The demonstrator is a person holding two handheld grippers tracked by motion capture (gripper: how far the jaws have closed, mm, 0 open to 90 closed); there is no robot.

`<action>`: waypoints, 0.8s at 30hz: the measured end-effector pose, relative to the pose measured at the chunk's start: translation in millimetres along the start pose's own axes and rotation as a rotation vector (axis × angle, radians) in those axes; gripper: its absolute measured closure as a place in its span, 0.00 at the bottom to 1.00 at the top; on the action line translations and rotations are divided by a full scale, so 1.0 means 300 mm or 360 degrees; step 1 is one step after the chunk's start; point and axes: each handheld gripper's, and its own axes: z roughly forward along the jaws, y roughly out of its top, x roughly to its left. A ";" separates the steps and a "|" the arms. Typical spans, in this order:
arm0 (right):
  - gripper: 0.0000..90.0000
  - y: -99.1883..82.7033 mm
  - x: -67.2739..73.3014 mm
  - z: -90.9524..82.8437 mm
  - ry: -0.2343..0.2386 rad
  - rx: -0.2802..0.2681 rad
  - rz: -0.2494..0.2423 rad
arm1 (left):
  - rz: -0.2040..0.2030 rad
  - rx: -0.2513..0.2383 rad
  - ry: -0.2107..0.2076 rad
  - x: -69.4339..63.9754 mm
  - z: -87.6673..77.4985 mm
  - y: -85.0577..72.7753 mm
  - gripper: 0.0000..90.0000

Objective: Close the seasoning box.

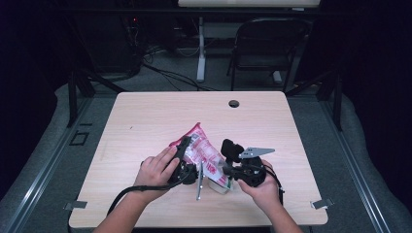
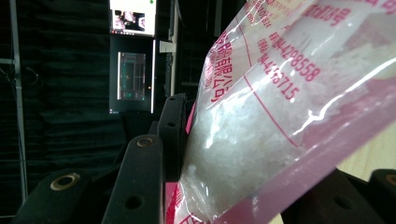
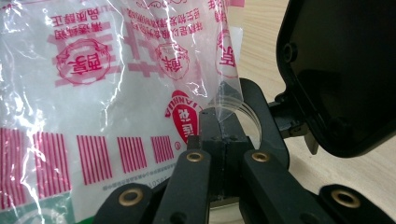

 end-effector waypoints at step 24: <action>1.00 0.000 -0.003 -0.001 -0.0003 -0.0014 0.0008 | 0.0006 -0.0013 0.0001 0.006 0.000 0.005 0.73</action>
